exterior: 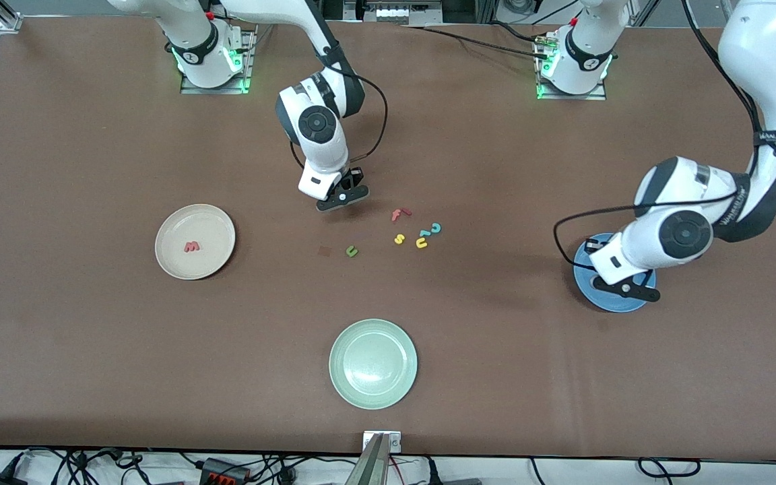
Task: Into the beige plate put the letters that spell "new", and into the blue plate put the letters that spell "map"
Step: 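Drop the e on the brown plate while the left gripper drops the d, then reach the right gripper to the green u while the left gripper withdraws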
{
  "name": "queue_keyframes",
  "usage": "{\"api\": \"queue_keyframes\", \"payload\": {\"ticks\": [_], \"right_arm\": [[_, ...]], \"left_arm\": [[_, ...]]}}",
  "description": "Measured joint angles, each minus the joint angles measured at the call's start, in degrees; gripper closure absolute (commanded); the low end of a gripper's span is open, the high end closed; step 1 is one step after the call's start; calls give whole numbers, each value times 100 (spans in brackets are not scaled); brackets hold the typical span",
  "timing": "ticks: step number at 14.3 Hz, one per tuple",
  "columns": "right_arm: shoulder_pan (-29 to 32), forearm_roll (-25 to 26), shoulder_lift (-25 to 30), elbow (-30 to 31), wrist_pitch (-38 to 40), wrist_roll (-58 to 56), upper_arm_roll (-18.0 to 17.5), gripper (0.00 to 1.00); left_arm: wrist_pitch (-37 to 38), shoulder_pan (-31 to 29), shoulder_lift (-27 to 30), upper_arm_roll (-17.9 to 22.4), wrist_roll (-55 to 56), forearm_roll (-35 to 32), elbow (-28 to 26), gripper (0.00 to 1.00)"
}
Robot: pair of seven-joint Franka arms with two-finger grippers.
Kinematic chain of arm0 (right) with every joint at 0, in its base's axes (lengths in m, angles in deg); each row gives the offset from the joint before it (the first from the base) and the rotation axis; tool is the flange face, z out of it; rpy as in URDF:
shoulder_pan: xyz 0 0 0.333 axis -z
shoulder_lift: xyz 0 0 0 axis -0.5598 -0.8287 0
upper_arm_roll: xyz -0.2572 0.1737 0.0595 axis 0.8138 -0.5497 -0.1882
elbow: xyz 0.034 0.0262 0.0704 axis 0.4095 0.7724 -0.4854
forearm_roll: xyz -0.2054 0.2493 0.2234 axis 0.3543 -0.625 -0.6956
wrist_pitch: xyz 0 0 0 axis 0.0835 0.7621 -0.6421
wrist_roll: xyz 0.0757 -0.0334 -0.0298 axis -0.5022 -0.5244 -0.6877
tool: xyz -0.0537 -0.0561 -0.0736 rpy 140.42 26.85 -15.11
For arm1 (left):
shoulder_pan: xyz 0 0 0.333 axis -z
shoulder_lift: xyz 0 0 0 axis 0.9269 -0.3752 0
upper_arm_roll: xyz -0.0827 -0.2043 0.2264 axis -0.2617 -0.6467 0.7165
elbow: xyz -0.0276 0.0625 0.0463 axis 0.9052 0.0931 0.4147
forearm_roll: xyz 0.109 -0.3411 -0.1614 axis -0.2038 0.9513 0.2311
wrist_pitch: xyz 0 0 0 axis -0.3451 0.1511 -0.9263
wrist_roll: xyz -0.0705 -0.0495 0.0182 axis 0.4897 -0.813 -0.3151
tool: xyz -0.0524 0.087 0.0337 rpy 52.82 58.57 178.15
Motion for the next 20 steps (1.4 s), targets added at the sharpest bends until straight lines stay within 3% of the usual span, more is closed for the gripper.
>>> {"api": "queue_keyframes", "payload": {"ticks": [1, 2, 3, 6, 11, 13, 17, 18, 19, 20], "right_arm": [[38, -9, 2, -4, -14, 2, 52, 83], [124, -20, 17, -17, -35, 2, 115, 83], [281, -26, 59, -36, -34, -1, 196, 83], [981, -29, 291, -49, 232, -66, 540, 83], [1195, -28, 510, -68, 1418, -1055, 1843, 83], [1257, -28, 499, -47, 1767, -1375, 2060, 83], [1340, -28, 159, 18, 1748, -1474, 2076, 82], [1340, -28, 50, 13, 1677, -1498, 2075, 73], [1343, -28, -27, 6, 1642, -1524, 2075, 23], [1345, -28, -66, -1, 1621, -1532, 2075, 0]], "left_arm": [[-116, -122, -174, 7, -161, 0, -3, 63], [-251, -245, -346, 14, -354, 0, -4, 23], [-372, -367, -496, 15, -542, 0, -3, 0], [-421, -530, -637, -12, -774, 0, 26, 0], [-55, -526, -260, -349, -780, 0, 318, 0], [616, -527, 67, -578, -780, 0, 670, 0], [2743, -531, 459, -1217, -780, 2, 2026, 0], [3023, -533, 496, -1319, -780, 2, 2320, 0], [3187, -533, 510, -1392, -780, 2, 2572, 0], [3261, -533, 526, -1423, -780, 53, 2772, 0]]}}
